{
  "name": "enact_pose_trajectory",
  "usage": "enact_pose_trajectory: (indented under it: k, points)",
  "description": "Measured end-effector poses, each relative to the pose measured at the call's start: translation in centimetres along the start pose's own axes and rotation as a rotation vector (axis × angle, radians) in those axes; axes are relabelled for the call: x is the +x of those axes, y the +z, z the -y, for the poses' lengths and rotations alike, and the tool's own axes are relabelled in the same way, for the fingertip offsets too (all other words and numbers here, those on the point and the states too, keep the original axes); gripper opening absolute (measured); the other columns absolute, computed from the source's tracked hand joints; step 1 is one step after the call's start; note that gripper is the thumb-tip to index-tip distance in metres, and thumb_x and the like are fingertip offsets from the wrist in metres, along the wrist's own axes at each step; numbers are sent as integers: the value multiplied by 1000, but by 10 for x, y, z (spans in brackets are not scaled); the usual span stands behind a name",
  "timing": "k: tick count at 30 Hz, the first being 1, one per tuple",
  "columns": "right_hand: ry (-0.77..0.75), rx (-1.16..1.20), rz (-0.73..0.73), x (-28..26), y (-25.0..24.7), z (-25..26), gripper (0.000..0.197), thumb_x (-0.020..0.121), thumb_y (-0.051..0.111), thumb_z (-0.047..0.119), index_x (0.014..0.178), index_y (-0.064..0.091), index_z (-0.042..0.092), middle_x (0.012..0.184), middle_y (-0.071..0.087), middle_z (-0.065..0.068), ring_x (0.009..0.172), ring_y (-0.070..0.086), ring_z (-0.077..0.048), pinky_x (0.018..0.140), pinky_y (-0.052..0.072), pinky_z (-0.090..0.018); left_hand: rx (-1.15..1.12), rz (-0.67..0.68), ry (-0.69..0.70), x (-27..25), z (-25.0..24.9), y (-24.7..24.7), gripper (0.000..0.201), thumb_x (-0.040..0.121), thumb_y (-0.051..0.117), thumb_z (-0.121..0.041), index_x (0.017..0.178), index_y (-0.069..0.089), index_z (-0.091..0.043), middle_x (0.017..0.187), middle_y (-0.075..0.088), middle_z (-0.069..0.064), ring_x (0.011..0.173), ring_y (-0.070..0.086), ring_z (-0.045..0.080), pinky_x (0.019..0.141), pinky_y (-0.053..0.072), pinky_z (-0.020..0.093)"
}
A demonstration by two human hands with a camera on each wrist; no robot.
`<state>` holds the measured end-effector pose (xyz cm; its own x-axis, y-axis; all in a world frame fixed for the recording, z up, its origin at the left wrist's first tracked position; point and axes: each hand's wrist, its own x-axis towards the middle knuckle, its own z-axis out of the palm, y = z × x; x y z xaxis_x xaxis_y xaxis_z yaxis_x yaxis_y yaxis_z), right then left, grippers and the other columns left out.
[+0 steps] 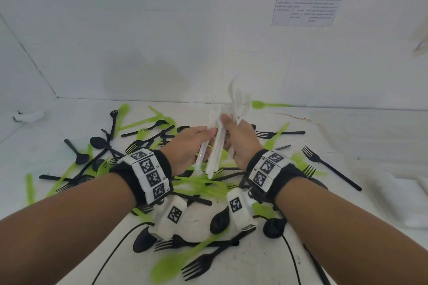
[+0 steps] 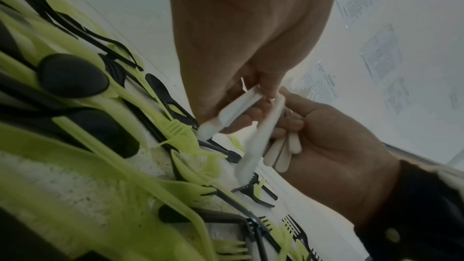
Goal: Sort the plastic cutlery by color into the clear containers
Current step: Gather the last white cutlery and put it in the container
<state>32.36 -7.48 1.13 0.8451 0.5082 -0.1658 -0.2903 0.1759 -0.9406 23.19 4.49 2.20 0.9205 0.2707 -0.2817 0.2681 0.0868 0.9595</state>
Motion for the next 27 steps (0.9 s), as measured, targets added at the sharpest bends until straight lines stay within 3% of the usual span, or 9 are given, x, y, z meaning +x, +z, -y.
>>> enact_pose_trajectory:
  k: [2, 4, 8, 12, 15, 17, 19, 21, 27]
  points:
    - [18, -7, 55, -2, 4, -1, 24, 105, 56, 25, 89, 63, 8, 64, 59, -4, 50, 56, -14, 48, 45, -26, 34, 50, -7, -3, -2, 0, 38, 106, 55, -34, 120, 70, -2, 118, 71, 22, 101, 64, 36, 103, 51, 50]
    - [44, -16, 69, -2, 4, -2, 23, 104, 58, 25, 88, 64, 10, 67, 58, -5, 52, 53, -16, 49, 43, -27, 55, 80, -31, -4, -2, -3, 38, 106, 53, -35, 122, 70, -5, 124, 69, 21, 102, 63, 32, 106, 49, 50]
    - [23, 7, -43, 3, -1, -3, 20, 103, 60, 27, 95, 61, 10, 68, 54, -4, 46, 45, -12, 43, 37, -24, 50, 62, -35, -7, -1, -8, 30, 106, 53, -32, 122, 71, -14, 122, 71, 11, 108, 66, 23, 100, 54, 42]
    - [13, 60, -212, 9, -18, 1, 23, 100, 65, 29, 99, 60, 7, 64, 47, -5, 40, 37, -10, 42, 34, -25, 55, -258, 41, -12, -6, -15, 28, 107, 51, -27, 127, 66, -14, 92, 61, -1, 85, 56, 16, 77, 50, 29]
    - [20, 85, -150, 4, -15, 2, 22, 101, 65, 26, 99, 60, 5, 71, 48, -11, 40, 36, -10, 41, 34, -24, 221, -323, 43, -11, -7, -15, 46, 108, 43, -44, 144, 54, -17, 127, 59, -1, 124, 51, 19, 103, 39, 35]
    - [19, 91, -92, 0, -5, 1, 21, 102, 62, 24, 93, 58, 5, 61, 43, -5, 40, 35, -9, 43, 33, -24, 248, -306, 37, -10, -7, -8, 47, 108, 40, -44, 145, 52, -19, 141, 54, 1, 137, 46, 19, 108, 34, 33]
    - [16, 117, -34, -5, 5, -1, 23, 104, 59, 21, 86, 57, 7, 59, 40, -3, 41, 34, -9, 43, 33, -23, 262, -293, 114, -6, -5, -1, 35, 109, 42, -34, 136, 60, -21, 129, 61, -4, 126, 54, 17, 95, 40, 23]
    - [14, 141, -13, -10, 12, -4, 24, 105, 55, 17, 84, 59, 7, 58, 45, -3, 40, 40, -7, 42, 36, -22, 181, -221, 166, -6, -3, 6, 27, 109, 46, -24, 117, 72, -21, 102, 69, -4, 94, 60, 18, 74, 44, 18]
    - [36, 198, -44, -13, 12, -6, 21, 104, 58, 22, 91, 63, 8, 67, 57, -5, 47, 53, -9, 51, 47, -26, 117, 0, 116, -15, -4, 9, 28, 106, 49, -16, 116, 75, -15, 101, 78, 0, 91, 71, 11, 80, 54, 23]
